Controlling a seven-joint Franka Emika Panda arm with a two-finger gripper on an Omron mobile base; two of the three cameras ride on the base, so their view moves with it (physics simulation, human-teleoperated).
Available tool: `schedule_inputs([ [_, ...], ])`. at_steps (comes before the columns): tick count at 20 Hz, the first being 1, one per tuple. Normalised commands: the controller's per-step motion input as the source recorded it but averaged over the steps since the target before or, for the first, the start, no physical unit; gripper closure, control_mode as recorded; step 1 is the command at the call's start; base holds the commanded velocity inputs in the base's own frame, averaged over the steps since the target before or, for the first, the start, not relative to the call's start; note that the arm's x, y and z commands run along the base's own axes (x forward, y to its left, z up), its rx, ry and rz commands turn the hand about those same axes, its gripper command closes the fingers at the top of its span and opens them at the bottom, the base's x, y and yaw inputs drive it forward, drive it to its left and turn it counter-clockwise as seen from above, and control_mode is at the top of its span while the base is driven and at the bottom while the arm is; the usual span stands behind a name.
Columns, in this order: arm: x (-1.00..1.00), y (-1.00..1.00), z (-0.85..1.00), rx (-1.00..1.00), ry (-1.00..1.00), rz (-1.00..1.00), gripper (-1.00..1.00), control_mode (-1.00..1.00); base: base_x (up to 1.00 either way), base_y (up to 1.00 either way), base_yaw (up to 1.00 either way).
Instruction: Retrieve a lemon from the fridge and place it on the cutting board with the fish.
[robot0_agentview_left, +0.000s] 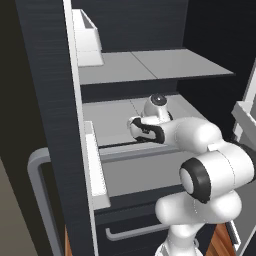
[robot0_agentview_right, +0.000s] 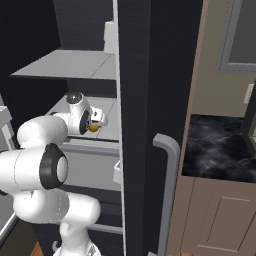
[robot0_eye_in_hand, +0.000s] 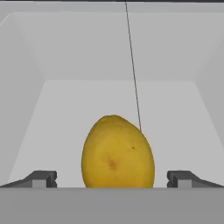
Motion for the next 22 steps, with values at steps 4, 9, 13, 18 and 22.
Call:
schedule_inputs([
  [4, 0.17, 0.0, -0.08, 0.0, 0.02, 0.0, -1.0, -1.0, 0.0, 0.0, 0.0],
  [9, 0.11, 0.0, -0.12, -0.01, 0.03, 0.0, -1.0, -1.0, 0.0, 0.0, 0.0],
  [13, 0.07, 0.0, -0.07, -0.01, 0.01, 0.0, -1.0, -1.0, 0.0, 0.0, 0.0],
  [18, 0.11, 0.0, -0.01, 0.0, 0.0, 0.0, -1.0, -1.0, 0.0, 0.0, 0.0],
  [22, 0.06, 0.0, -0.03, 0.0, 0.0, 0.0, -1.0, -1.0, 0.0, 0.0, 0.0],
])
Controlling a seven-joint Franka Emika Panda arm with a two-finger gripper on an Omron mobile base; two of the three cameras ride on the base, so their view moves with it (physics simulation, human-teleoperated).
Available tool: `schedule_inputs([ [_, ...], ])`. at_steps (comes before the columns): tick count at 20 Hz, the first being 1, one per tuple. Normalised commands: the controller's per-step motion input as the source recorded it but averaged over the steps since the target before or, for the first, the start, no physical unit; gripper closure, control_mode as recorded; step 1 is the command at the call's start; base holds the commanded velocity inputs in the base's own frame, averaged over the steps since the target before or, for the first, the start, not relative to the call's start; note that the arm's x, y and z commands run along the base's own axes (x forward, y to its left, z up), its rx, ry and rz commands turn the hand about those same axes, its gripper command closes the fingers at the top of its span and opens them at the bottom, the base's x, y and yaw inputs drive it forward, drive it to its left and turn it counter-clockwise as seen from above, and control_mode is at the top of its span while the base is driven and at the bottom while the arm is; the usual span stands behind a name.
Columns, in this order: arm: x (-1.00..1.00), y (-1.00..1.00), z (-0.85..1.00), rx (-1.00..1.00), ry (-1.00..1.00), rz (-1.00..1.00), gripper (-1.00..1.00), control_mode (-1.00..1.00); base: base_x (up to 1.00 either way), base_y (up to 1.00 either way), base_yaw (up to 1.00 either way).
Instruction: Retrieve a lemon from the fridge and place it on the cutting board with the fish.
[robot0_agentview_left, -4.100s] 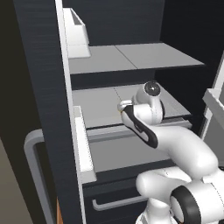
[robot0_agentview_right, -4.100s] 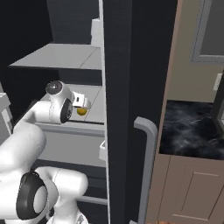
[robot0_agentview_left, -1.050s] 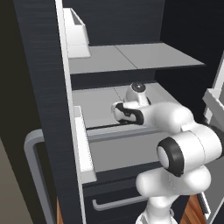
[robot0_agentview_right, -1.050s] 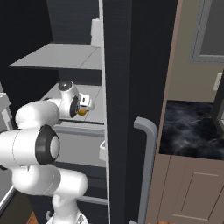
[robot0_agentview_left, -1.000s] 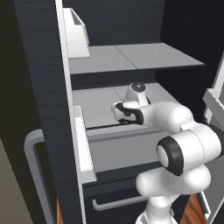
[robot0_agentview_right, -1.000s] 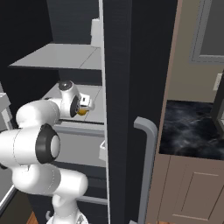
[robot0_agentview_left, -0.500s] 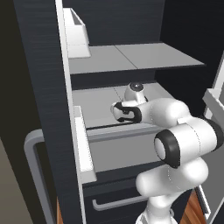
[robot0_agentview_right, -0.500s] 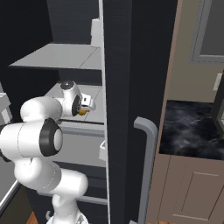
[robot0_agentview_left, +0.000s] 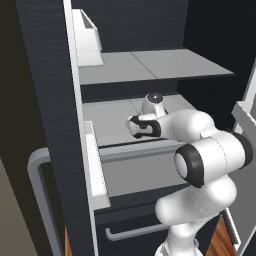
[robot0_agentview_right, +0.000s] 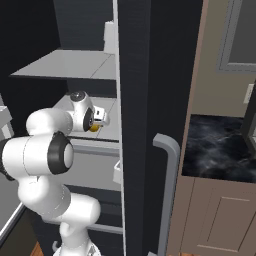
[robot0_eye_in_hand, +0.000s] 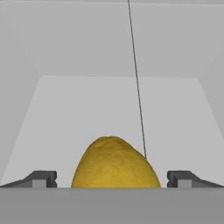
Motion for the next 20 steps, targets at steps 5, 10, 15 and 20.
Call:
schedule_inputs([
  [5, 0.0, 0.0, -0.02, 0.0, 0.0, 0.0, 1.0, -1.0, 0.0, 0.0, 0.0],
  [10, 0.0, 0.0, 0.0, 0.0, 0.0, 0.0, 1.0, -1.0, 0.0, 0.0, 0.0],
  [15, -0.09, -0.08, 0.02, 0.01, 0.0, 0.0, 1.0, -1.0, 0.0, 0.0, 0.0],
  [20, -0.81, -0.01, 0.14, 0.02, -0.08, 0.0, 1.0, -1.0, 0.0, 0.0, 0.0],
])
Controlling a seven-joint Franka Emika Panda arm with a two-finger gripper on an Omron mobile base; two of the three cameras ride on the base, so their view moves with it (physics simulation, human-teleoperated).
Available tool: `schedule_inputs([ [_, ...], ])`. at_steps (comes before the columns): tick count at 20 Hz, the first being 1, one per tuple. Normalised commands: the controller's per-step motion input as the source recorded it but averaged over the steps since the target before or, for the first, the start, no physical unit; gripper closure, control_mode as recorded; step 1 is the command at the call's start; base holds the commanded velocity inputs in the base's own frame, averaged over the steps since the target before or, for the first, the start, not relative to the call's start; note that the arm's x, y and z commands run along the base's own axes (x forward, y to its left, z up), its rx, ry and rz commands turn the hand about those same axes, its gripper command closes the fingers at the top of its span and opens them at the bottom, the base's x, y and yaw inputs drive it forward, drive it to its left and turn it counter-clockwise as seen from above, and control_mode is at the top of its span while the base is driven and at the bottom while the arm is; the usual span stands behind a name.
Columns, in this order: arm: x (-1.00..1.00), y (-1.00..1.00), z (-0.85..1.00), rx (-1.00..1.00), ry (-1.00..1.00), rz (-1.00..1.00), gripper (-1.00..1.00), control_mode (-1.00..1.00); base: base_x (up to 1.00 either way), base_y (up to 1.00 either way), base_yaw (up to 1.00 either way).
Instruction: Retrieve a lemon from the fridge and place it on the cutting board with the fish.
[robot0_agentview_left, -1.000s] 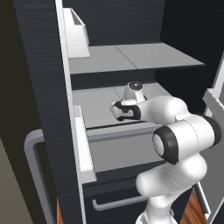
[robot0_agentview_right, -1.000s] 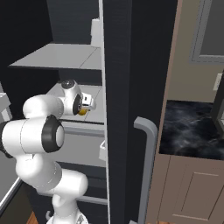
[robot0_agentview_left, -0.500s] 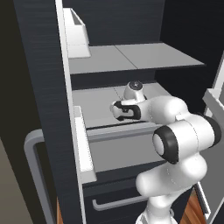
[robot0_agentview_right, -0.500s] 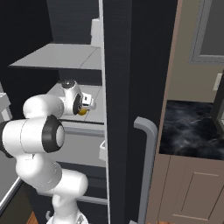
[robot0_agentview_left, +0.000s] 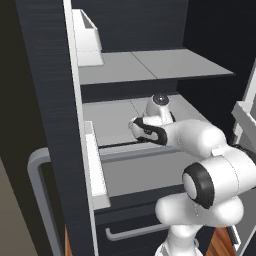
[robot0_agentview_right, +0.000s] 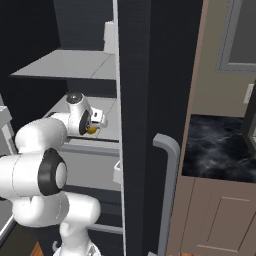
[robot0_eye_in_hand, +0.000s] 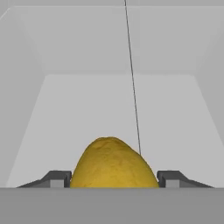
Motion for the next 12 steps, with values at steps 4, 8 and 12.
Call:
schedule_inputs([
  [4, -0.96, -0.03, 0.62, 0.03, -0.01, -0.02, 1.0, -1.0, 0.0, 0.0, 0.0],
  [8, -0.91, -0.11, 0.89, 0.04, 0.0, -0.08, 1.0, -1.0, 0.0, 0.0, 0.0],
  [12, -0.97, -0.15, 0.95, 0.01, 0.0, -0.09, 1.0, -1.0, 0.0, 0.0, 0.0],
])
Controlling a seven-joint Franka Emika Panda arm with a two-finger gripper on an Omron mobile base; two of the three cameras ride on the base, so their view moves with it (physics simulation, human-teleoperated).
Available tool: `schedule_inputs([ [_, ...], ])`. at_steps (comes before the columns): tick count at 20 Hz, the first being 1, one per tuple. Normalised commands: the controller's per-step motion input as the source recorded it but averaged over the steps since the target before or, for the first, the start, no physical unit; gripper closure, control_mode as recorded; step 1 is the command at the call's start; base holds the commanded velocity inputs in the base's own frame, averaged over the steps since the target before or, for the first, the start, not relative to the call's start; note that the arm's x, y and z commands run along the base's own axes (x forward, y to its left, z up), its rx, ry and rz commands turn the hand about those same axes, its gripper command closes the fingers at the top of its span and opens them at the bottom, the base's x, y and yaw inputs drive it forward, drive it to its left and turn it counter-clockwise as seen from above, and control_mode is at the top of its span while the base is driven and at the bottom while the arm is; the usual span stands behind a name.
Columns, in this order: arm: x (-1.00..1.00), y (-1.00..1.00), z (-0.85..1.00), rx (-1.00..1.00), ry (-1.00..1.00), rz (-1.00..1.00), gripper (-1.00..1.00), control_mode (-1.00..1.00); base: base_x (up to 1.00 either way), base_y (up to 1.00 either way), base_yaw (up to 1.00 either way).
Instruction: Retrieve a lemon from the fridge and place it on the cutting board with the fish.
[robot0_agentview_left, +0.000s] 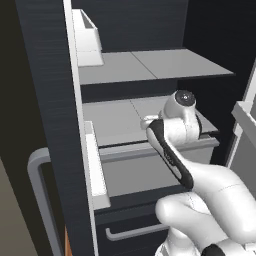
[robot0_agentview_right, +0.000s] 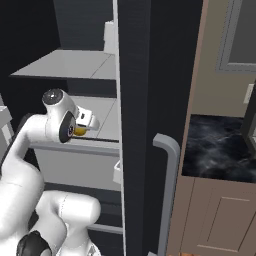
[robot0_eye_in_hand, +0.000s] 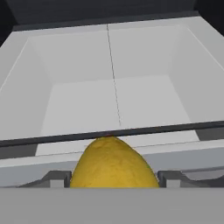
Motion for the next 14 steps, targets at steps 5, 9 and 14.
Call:
schedule_inputs([
  [5, -0.98, -0.12, 0.85, 0.0, 0.0, -0.08, 1.0, -1.0, 0.0, 0.0, 0.0],
  [9, -1.0, -0.1, 0.67, 0.01, 0.02, -0.04, 1.0, -1.0, 0.0, 0.0, 0.0],
  [14, -1.0, -0.1, 0.42, 0.0, 0.1, 0.0, 1.0, -1.0, 0.0, 0.0, 0.0],
])
